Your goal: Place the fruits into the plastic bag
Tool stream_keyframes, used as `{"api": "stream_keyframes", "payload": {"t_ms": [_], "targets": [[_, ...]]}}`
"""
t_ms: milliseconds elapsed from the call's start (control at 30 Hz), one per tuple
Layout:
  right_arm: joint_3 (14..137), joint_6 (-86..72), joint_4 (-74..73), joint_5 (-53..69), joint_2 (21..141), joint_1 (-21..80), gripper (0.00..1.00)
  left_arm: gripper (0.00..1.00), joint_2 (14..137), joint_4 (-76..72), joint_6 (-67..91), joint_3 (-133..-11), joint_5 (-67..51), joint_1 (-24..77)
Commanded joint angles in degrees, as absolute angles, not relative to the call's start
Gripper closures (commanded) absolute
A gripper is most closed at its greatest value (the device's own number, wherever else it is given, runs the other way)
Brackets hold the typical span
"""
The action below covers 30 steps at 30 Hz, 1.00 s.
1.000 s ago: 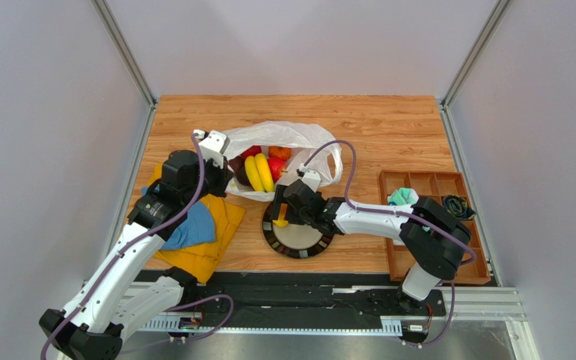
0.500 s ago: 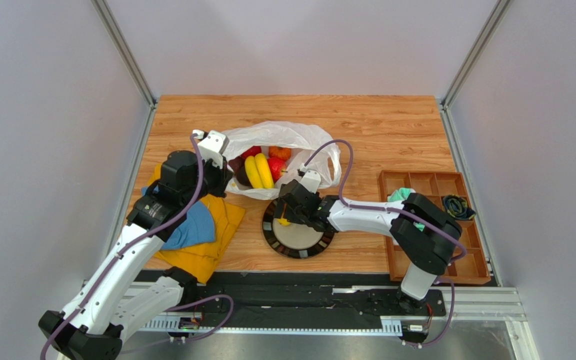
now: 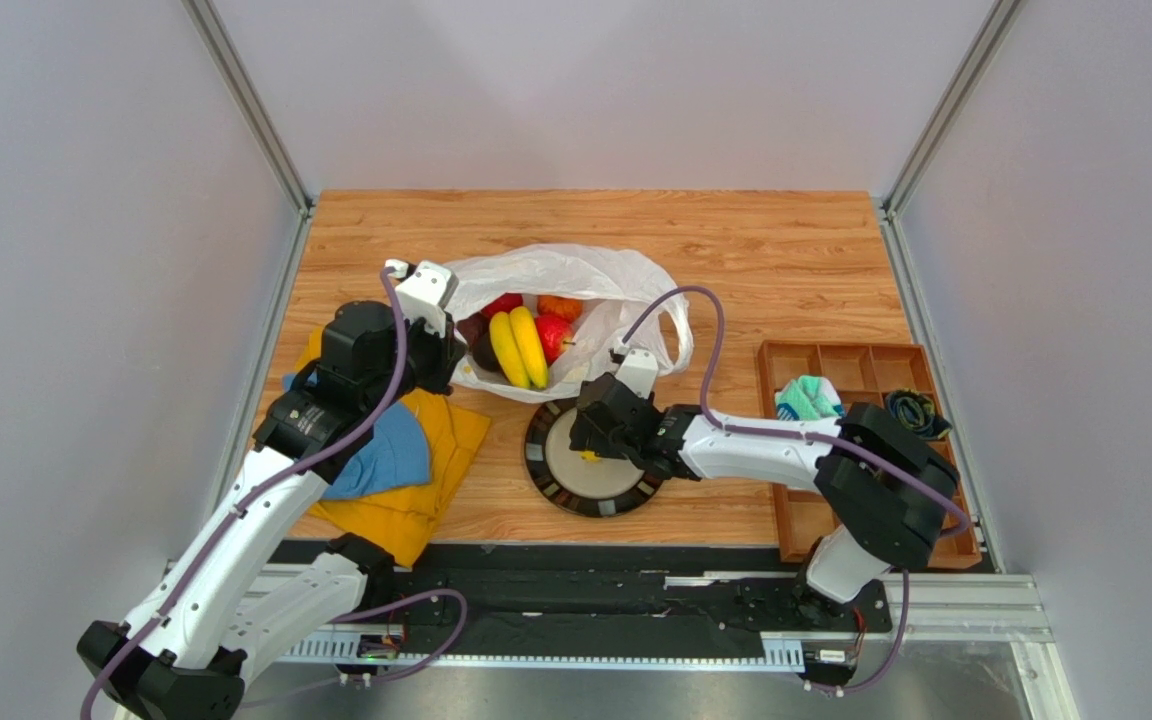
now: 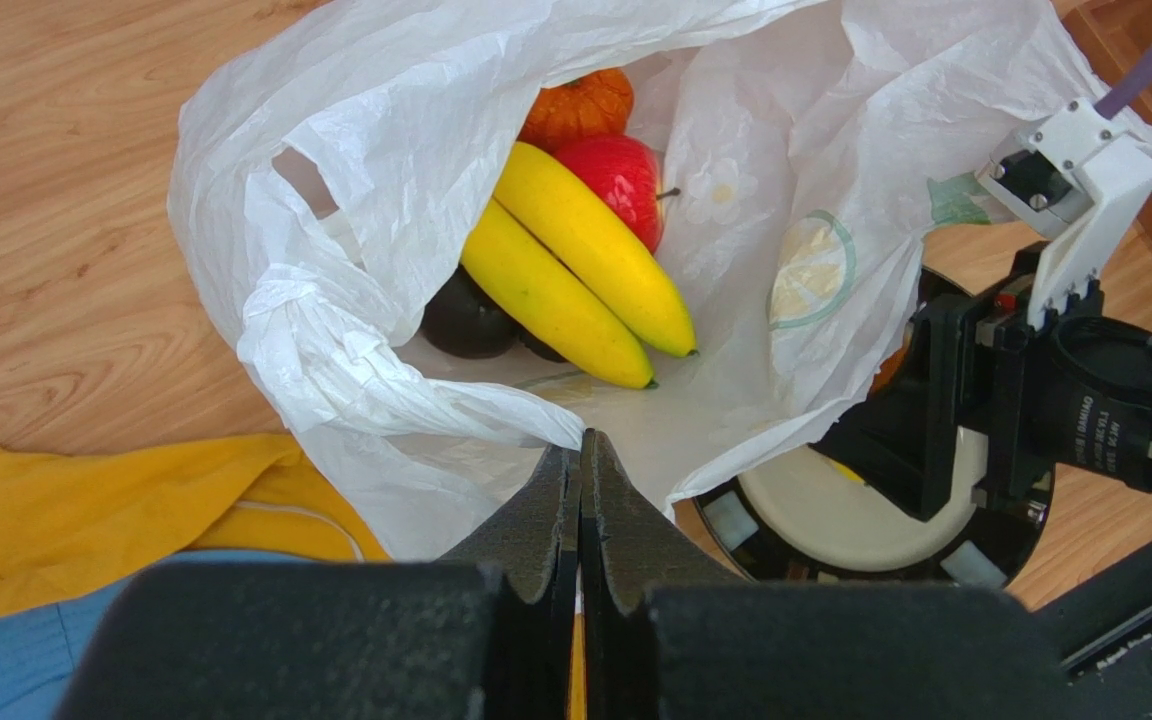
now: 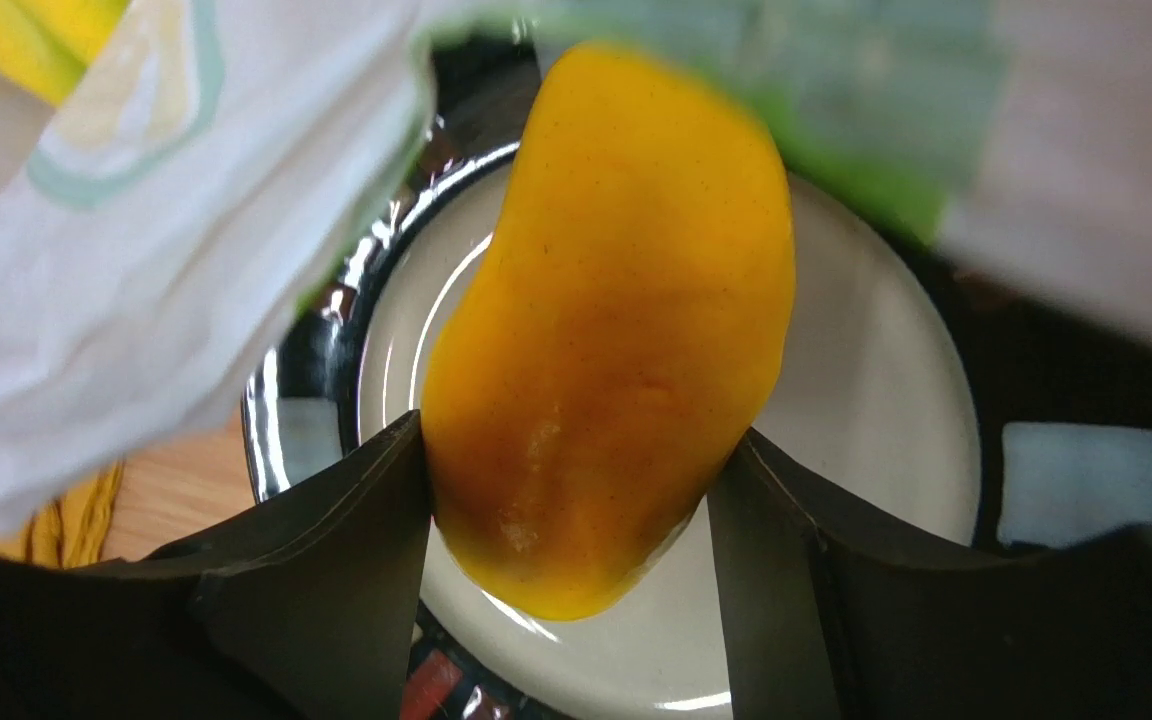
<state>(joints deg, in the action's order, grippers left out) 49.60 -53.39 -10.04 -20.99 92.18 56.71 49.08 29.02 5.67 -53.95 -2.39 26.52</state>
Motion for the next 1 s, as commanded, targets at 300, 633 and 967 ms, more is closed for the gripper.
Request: {"api": "stream_keyframes", "payload": {"t_ms": [300,633,967], "targets": [[47.5,-28.0,-2.6,-19.4,76.2,70.2,0.73,1.0,48.7,28.5,6.1,-56.4,-2.6,26.6],[54.4,-17.7,-4.2,-16.4,67.0,67.1,0.74,1.0,48.6,28.5,6.1,-56.3,-2.5,26.6],[67.3,-18.9,-13.4,5.6,77.5,51.5,0.74,1.0,48.8,28.4,6.0,-56.3,-2.3,26.6]]}}
